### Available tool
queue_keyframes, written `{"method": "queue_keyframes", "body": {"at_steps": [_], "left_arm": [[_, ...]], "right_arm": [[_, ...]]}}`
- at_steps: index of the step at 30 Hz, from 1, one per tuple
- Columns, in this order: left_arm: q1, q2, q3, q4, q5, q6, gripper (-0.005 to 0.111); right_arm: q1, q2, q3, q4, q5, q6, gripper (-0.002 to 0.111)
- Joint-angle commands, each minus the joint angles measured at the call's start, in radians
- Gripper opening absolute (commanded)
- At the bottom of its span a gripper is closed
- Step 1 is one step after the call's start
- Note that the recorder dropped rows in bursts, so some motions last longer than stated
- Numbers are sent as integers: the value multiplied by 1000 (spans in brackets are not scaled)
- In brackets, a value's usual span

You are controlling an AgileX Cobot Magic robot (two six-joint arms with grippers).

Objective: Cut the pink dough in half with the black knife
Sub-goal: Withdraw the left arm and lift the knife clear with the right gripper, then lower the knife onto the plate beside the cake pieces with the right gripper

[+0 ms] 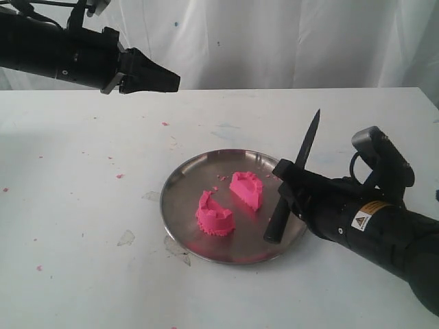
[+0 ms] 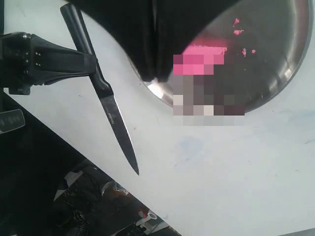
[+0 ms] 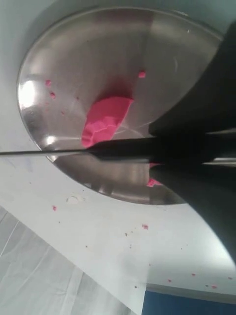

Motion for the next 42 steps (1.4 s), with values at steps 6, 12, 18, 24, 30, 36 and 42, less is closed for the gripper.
{"method": "queue_keyframes", "body": {"at_steps": [6,12,18,24,30,36,42], "left_arm": [[2,-12,5,-15,13,0,0],[2,-12,5,-15,11,0,0],[2,-12,5,-15,11,0,0],[2,-12,5,-15,11,0,0],[2,-12,5,-15,5,0,0],[2,-12,5,-15,5,0,0],[2,-12,5,-15,-2,0,0]], "right_arm": [[1,3,5,17,-7,-18,0],[1,77,3,23,-9,26,0],[1,169,-20,21,-33,26,0],[1,256,-110,-19,40,5,0],[-1,324,-173,-18,117,5,0],[-3,341,-175,-1,122,5,0],[-3,341,-175,-3,189,-11,17]]}}
